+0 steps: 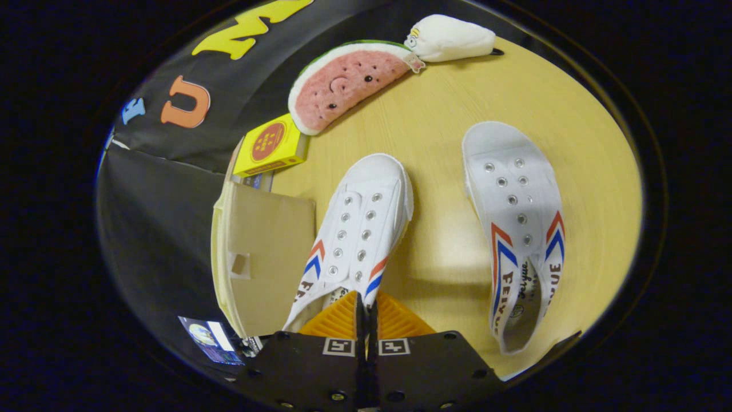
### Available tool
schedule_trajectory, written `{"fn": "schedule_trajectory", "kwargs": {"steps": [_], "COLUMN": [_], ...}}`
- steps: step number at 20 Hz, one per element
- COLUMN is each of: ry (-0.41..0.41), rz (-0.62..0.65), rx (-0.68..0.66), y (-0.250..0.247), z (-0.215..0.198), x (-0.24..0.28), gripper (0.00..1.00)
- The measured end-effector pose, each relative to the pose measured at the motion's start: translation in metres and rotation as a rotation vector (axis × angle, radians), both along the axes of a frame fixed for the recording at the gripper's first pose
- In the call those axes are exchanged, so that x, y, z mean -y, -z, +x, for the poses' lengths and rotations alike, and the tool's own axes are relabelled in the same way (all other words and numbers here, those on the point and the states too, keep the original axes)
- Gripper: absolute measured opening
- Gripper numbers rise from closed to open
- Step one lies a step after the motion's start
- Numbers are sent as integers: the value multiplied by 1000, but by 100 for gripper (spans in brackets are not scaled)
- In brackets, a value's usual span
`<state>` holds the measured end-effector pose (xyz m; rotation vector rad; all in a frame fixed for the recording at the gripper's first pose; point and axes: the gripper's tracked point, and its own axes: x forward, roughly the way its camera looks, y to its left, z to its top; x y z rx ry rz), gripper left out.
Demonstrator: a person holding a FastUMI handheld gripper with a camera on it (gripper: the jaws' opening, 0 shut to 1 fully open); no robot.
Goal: Open the storage box then place both shoes into the box .Put the left shoe in first, then the right shoe, with the right side of both shoes facing outward in a uniform manner.
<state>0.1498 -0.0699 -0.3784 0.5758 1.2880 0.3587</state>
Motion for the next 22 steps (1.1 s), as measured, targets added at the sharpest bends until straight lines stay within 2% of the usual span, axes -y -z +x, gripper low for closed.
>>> {"fn": "schedule_trajectory", "kwargs": {"steps": [2, 7, 13, 18, 22], "ry": [13, -14, -72, -132, -137], "rz": [19, 36, 25, 23, -37], "rx": [35, 159, 246, 269, 266], "y": [-23, -90, -150, -166, -144], "z": [0, -2, -14, -26, -32], "x": [-3, -24, -81, -150, -199], "gripper": [0, 0, 0, 0, 0]}}
